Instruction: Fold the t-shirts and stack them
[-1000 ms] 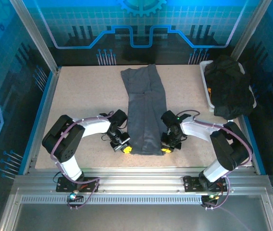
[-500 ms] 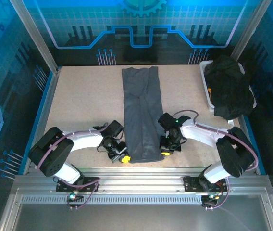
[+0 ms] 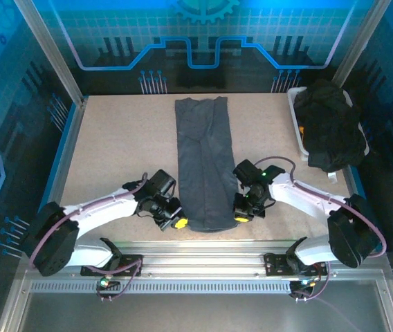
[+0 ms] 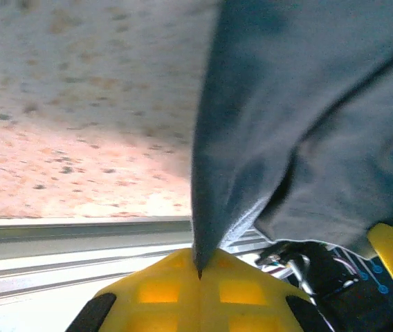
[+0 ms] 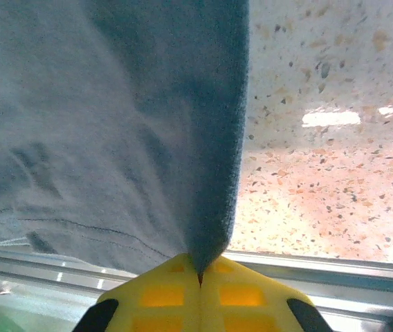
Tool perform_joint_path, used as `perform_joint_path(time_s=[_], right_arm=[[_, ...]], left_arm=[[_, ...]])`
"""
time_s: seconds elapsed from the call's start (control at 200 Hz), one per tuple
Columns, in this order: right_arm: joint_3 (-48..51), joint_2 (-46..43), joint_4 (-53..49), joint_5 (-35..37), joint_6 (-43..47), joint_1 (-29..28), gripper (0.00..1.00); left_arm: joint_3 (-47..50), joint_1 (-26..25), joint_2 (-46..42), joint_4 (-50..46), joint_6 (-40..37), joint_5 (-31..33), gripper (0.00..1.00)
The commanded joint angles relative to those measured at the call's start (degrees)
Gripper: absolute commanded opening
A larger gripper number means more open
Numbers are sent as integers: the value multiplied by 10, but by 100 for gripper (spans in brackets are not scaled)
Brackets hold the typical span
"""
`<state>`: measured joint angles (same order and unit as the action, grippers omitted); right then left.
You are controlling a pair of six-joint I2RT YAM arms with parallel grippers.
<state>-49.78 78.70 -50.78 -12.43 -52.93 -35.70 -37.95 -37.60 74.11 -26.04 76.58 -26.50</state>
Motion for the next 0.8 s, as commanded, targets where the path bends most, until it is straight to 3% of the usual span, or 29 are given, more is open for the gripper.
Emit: perform_joint_path(time_s=[0.0,0.12,0.425,0.795], right_arm=[[-62,-10,-30,3,-9,29,0],[-126,28,-25,0,4,67,0],[-346,227,-17,10,41,121,0],[-544,416,-36,24,51,167,0]], left_arm=[[-47,25,-29,-21,5,50,0],[-85,75,-12,15,-4,56,0],[-239,188,146,61,-64,37,0],[-412,243,341,44,-126,23,0]])
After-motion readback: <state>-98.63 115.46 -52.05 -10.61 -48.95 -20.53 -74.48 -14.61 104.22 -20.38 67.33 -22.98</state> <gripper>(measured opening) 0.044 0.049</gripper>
